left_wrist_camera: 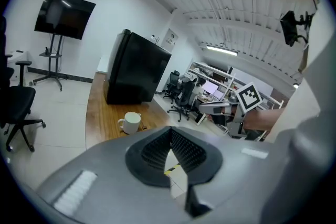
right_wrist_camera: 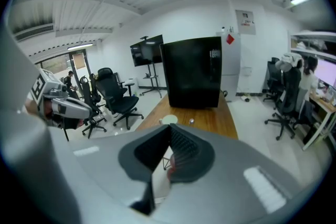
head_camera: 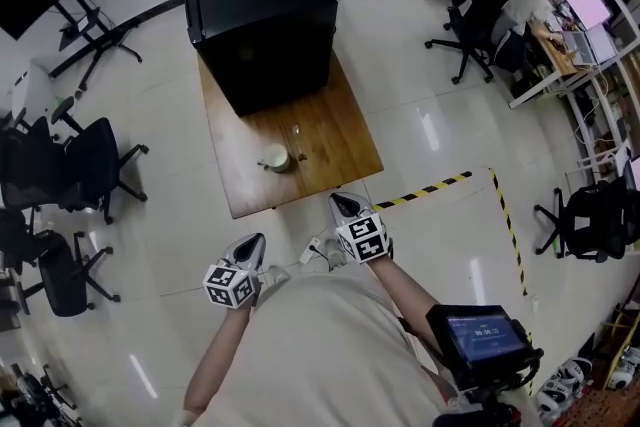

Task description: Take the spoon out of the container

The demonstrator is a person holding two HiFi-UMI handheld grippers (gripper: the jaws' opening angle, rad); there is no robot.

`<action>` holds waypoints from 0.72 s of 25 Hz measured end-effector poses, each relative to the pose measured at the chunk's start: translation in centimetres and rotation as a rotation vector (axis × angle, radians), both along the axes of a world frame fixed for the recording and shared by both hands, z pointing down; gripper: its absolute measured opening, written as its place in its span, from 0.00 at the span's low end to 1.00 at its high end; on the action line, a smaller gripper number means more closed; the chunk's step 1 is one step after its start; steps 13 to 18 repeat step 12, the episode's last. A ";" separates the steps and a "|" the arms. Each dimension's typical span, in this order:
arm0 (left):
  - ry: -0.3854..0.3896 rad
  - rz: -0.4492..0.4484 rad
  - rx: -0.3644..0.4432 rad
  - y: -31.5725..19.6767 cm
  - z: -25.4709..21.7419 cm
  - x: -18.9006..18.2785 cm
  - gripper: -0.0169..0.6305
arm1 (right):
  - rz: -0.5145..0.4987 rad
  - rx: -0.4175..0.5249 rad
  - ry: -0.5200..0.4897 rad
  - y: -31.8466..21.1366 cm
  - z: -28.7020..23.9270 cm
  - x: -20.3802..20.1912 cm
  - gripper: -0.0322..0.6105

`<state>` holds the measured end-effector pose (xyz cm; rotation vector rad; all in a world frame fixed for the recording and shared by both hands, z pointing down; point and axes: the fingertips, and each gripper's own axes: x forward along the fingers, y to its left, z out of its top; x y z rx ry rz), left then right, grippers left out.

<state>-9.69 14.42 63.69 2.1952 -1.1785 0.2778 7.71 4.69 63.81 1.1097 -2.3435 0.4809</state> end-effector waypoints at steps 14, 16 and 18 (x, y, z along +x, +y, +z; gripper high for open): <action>-0.035 0.007 -0.008 0.2 0.1 3.1 0.00 | -0.031 0.034 -0.035 -0.7 -0.7 1.8 0.06; -0.035 0.007 -0.008 0.2 0.1 3.1 0.00 | -0.031 0.034 -0.035 -0.7 -0.7 1.8 0.06; -0.035 0.007 -0.008 0.2 0.1 3.1 0.00 | -0.031 0.034 -0.035 -0.7 -0.7 1.8 0.06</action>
